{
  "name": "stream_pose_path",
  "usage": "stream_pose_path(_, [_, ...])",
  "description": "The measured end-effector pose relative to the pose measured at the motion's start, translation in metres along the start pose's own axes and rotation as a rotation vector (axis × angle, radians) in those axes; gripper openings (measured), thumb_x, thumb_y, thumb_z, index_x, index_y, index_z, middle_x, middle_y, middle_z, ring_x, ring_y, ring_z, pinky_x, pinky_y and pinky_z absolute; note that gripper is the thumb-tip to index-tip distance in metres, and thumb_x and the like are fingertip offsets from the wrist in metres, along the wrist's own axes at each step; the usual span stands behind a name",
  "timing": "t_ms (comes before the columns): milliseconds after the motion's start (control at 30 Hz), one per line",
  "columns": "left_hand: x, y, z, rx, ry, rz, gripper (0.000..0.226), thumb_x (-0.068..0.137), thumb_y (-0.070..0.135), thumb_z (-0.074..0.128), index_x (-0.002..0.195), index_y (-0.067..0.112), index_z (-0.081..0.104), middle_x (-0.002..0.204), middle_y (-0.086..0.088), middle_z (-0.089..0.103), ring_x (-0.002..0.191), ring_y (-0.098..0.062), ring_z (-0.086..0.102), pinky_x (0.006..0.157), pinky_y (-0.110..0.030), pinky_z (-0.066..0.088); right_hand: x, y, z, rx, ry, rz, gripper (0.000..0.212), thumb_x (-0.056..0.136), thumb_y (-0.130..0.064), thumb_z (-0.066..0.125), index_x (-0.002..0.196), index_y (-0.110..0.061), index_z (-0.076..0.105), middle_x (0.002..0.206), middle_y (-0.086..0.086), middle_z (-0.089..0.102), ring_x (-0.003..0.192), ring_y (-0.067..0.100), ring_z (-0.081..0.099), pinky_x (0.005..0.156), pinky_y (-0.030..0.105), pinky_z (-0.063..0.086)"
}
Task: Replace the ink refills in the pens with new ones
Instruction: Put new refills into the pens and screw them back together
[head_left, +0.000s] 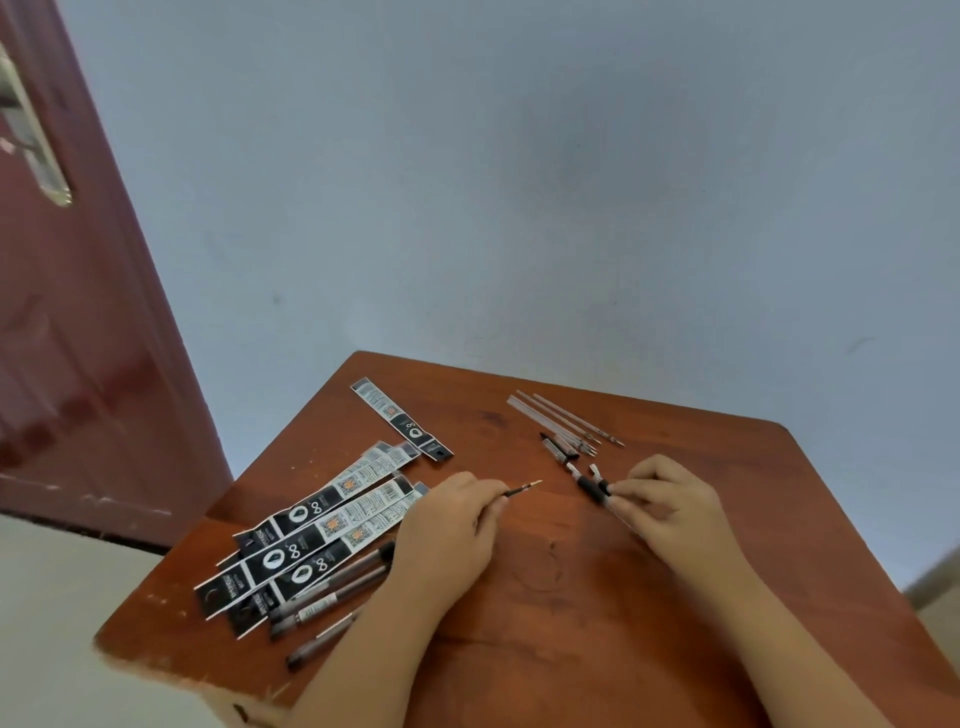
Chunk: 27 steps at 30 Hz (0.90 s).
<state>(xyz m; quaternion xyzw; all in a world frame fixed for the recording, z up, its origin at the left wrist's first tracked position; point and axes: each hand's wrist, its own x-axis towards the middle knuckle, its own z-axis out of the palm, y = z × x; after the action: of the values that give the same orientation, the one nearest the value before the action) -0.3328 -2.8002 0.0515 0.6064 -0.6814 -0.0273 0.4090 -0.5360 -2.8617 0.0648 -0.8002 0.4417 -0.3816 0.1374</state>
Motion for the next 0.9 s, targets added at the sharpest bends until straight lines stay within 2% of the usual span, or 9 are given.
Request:
stream_pose_path(67, [0.002,0.001,-0.004,0.001,0.036,-0.043,0.021,0.09,0.018,0.05,0.102,0.013,0.067,0.089,-0.004,0.062,0.081,-0.02,0.058,0.065,-0.021,0.035,0.003,-0.01,0.014,-0.017,-0.057,-0.017,0.006,0.07,-0.005,0.071,0.074,-0.003,0.073,0.07,-0.005,0.057,0.077,-0.007,0.052,0.068,-0.004,0.034])
stream_pose_path(167, [0.006,-0.001,-0.011,0.025,0.075,-0.077,0.022,0.091,0.016,0.048,0.106,0.014,0.065,0.096,-0.004,0.062,0.088,-0.017,0.054,0.07,-0.019,0.034,0.011,-0.023,0.031,-0.082,-0.161,-0.042,0.022,0.068,-0.016,0.061,0.076,0.0,0.072,0.071,0.01,0.063,0.085,0.01,0.048,0.071,-0.006,0.03])
stream_pose_path(267, [0.005,-0.003,-0.022,0.091,0.091,-0.098,0.02,0.089,0.013,0.05,0.101,0.011,0.067,0.091,-0.006,0.062,0.089,-0.021,0.054,0.071,-0.023,0.034,0.022,-0.034,0.049,-0.11,-0.171,-0.065,0.024,0.072,-0.019,0.06,0.081,0.0,0.072,0.073,0.016,0.067,0.071,0.015,0.06,0.071,0.008,0.034])
stream_pose_path(333, [0.0,-0.009,-0.028,0.128,0.086,-0.114,0.015,0.083,0.007,0.056,0.089,0.009,0.07,0.079,-0.008,0.063,0.077,-0.024,0.058,0.065,-0.029,0.041,0.03,-0.04,0.061,-0.139,-0.144,-0.069,0.02,0.079,-0.019,0.063,0.088,-0.004,0.072,0.083,0.014,0.067,0.084,0.023,0.06,0.073,0.015,0.034])
stream_pose_path(467, [-0.01,-0.023,-0.031,0.197,0.134,-0.079,0.017,0.071,0.015,0.052,0.067,0.012,0.069,0.058,-0.001,0.06,0.053,-0.019,0.058,0.048,-0.025,0.046,0.038,-0.052,0.085,-0.177,-0.181,0.023,0.022,0.083,-0.024,0.06,0.096,-0.01,0.07,0.099,0.009,0.064,0.097,0.02,0.051,0.076,0.019,0.029])
stream_pose_path(533, [-0.013,-0.028,-0.03,0.234,0.158,-0.055,0.029,0.075,0.021,0.041,0.067,0.013,0.068,0.059,0.001,0.059,0.053,-0.017,0.057,0.053,-0.021,0.042,0.034,-0.056,0.095,-0.198,-0.188,0.032,0.023,0.083,-0.027,0.06,0.096,-0.011,0.07,0.099,0.008,0.064,0.097,0.019,0.05,0.076,0.02,0.03])
stream_pose_path(667, [-0.014,-0.032,-0.026,0.246,0.219,-0.049,0.032,0.074,0.023,0.038,0.066,0.013,0.067,0.059,0.0,0.059,0.053,-0.017,0.056,0.066,-0.03,0.034,0.03,-0.059,0.1,-0.2,-0.17,0.063,0.022,0.081,-0.026,0.062,0.095,-0.011,0.071,0.098,0.008,0.064,0.096,0.021,0.051,0.078,0.022,0.032])
stream_pose_path(767, [-0.013,-0.033,-0.027,0.223,0.184,-0.061,0.033,0.074,0.024,0.037,0.067,0.014,0.068,0.06,0.002,0.06,0.055,-0.016,0.058,0.053,-0.021,0.042,0.031,-0.059,0.099,-0.195,-0.176,0.057,0.023,0.081,-0.026,0.062,0.095,-0.01,0.07,0.1,0.008,0.064,0.097,0.021,0.051,0.078,0.021,0.031])
stream_pose_path(900, [-0.013,-0.033,-0.027,0.213,0.151,-0.068,0.034,0.074,0.024,0.037,0.068,0.013,0.068,0.061,0.001,0.061,0.055,-0.017,0.058,0.051,-0.021,0.046,0.029,-0.061,0.099,-0.204,-0.185,0.045,0.025,0.082,-0.028,0.061,0.098,-0.01,0.069,0.102,0.006,0.063,0.098,0.018,0.05,0.079,0.02,0.032])
